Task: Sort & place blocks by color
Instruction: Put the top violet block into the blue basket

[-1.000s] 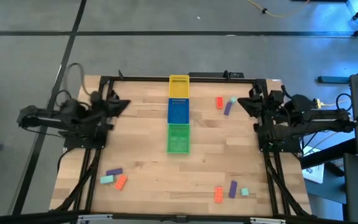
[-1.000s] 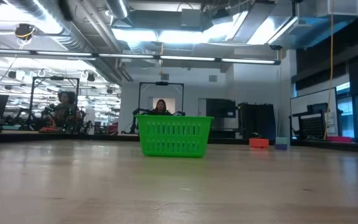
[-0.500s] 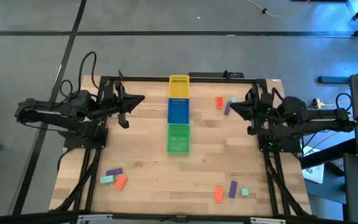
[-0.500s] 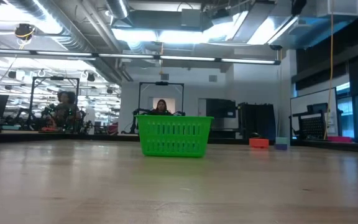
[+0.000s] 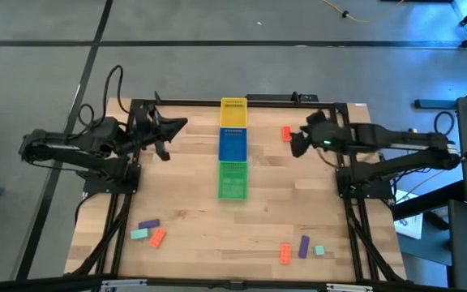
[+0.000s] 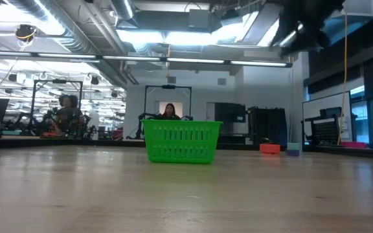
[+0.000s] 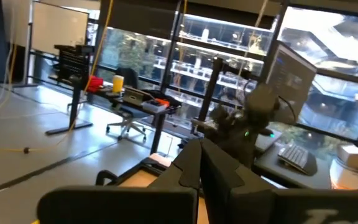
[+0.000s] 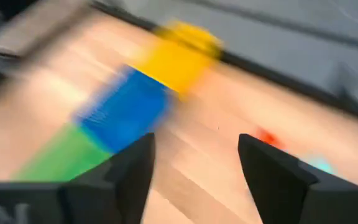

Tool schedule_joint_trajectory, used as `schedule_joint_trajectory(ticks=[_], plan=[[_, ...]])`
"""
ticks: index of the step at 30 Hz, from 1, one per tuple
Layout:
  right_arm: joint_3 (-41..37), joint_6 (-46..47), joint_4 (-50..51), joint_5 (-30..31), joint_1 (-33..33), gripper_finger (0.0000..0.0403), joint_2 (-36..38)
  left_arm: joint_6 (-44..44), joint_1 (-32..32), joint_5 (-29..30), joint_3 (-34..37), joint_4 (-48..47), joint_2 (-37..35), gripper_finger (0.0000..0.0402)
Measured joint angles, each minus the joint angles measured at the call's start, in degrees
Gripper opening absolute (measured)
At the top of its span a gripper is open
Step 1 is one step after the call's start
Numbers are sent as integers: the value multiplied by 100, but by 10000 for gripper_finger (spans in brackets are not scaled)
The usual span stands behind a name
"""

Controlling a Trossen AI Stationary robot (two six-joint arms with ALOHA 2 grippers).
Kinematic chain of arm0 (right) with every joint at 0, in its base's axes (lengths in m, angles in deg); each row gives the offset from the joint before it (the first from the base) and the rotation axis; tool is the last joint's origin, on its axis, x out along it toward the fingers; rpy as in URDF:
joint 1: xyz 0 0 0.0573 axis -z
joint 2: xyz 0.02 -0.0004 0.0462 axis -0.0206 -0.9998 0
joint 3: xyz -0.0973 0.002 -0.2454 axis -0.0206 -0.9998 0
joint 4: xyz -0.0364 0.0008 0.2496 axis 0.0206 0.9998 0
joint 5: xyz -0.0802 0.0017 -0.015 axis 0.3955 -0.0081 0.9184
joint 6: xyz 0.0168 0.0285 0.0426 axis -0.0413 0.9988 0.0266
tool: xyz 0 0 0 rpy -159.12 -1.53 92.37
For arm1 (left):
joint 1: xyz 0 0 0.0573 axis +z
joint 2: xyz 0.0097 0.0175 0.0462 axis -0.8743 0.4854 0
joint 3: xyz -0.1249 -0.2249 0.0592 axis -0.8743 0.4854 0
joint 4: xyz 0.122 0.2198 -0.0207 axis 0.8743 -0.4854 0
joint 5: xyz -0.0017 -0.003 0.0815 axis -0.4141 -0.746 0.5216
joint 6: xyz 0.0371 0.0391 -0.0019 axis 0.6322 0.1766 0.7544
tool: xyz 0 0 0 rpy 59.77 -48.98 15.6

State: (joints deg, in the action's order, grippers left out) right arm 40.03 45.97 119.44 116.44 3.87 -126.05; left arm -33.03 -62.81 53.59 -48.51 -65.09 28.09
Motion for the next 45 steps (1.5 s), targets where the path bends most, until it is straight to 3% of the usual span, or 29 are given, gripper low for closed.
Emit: schedule_joint_trajectory(ticks=[3,6,16,22,33,38,45], plan=[[57,1048,933,13,387,258,-553,-304,205,-15,0,-3,0,0],[-207,1638,1120,24,642,263,-1003,-544,400,-31,-4,-148,0,0],[-1817,2915,-805,4,1178,264,-1963,-701,649,-432,-4,-519,0,0],[-2116,2965,-1780,-60,1368,264,-2403,-701,649,-429,-4,-523,0,0],[-2114,2992,-1869,-3,1387,261,-2963,-701,649,-423,-4,-518,0,0],[-2105,2992,-1863,-35,1383,234,-3083,-699,649,-423,-4,-512,0,0],[-2097,2967,-1852,-61,1383,157,-3104,-696,649,-416,-4,-512,0,0]])
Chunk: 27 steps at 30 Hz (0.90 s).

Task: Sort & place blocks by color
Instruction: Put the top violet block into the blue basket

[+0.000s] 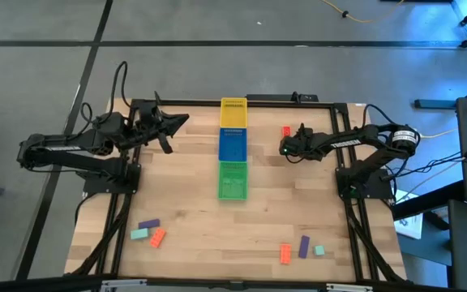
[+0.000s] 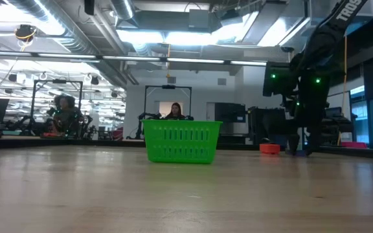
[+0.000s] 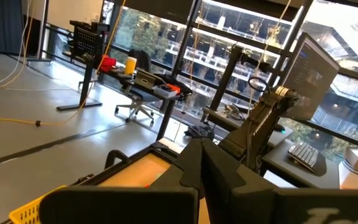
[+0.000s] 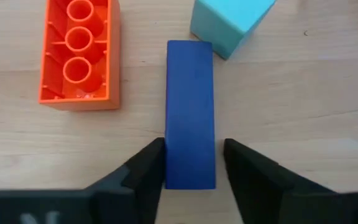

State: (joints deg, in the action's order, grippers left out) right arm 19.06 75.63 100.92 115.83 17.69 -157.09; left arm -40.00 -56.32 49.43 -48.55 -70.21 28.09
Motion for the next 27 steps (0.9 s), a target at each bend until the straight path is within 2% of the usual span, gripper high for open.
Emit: schedule_joint_trajectory(ticks=[4,11,19,23,27], plan=[[2,-161,100,-43,0,108,15,2,0,0,0,0,0,0],[-31,-668,739,-197,3,108,370,20,0,2,0,-2,0,0],[-31,-1395,1345,186,-544,108,1646,438,-7,-5,0,-160,0,0],[-28,-1623,955,373,-924,108,2342,470,-7,14,0,-162,0,0],[-28,-2369,-282,322,-1195,108,2743,620,-6,39,0,-168,0,0]])
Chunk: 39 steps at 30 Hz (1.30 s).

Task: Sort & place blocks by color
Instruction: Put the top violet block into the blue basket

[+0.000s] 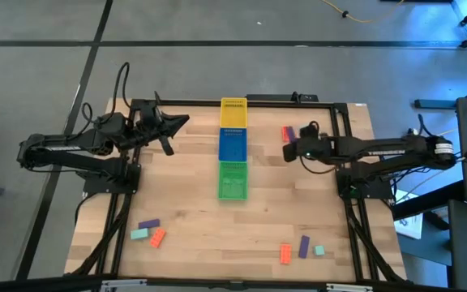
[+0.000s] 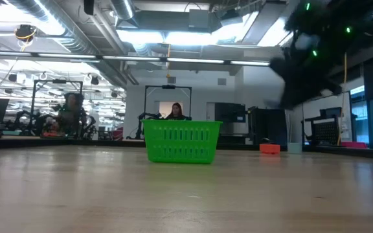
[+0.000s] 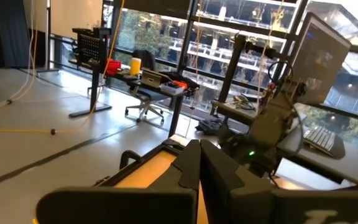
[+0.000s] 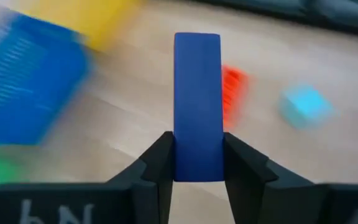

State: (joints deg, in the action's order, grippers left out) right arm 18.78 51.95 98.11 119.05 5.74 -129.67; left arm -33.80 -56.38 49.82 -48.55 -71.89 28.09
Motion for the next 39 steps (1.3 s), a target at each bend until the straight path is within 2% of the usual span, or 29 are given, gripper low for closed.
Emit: schedule_joint_trajectory(ticks=[5,9,17,22,25,28,36,39], plan=[[2,-1475,-2221,-710,-140,108,4,261,8,4,0,7,86,1],[23,-2051,-3544,-1247,-164,108,-116,272,45,-57,1,11,276,29],[641,-2790,-3709,-1842,-162,108,-247,-185,45,-149,2,296,869,134],[917,-3073,-3729,-2289,-162,108,-247,-390,45,-980,2,1123,1272,176],[949,-3061,-3926,-2612,-170,108,-259,-639,39,-1469,0,1675,1604,185],[951,-3059,-4266,-2791,-255,108,-279,-852,39,-1698,0,2121,2014,186],[960,-3068,-5254,-2804,-607,108,-491,-1099,-51,-1888,-29,3669,3090,186],[960,-3041,-5370,-2800,-689,108,-659,-1094,-57,-1987,-195,3768,3373,186]])
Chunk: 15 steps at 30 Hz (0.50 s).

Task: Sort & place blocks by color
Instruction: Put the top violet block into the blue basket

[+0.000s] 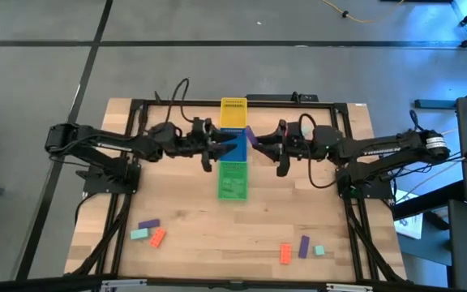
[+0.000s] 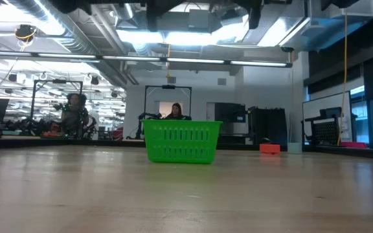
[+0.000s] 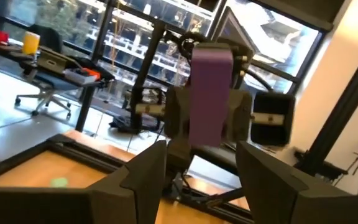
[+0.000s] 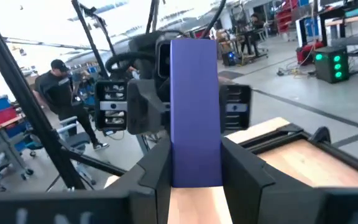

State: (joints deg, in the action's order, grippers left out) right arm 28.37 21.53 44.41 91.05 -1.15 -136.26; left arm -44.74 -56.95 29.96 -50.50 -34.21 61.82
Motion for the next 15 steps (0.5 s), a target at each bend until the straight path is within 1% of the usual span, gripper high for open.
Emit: schedule_joint_trajectory(ticks=[6,9,15], plan=[[0,16,-393,7,-183,108,-375,326,-11,-192,-408,25,373,186],[0,39,-564,11,-233,108,-513,340,-9,-243,-459,-9,384,186],[0,244,-555,-77,-249,108,-705,341,-5,-489,-460,-15,381,186]])
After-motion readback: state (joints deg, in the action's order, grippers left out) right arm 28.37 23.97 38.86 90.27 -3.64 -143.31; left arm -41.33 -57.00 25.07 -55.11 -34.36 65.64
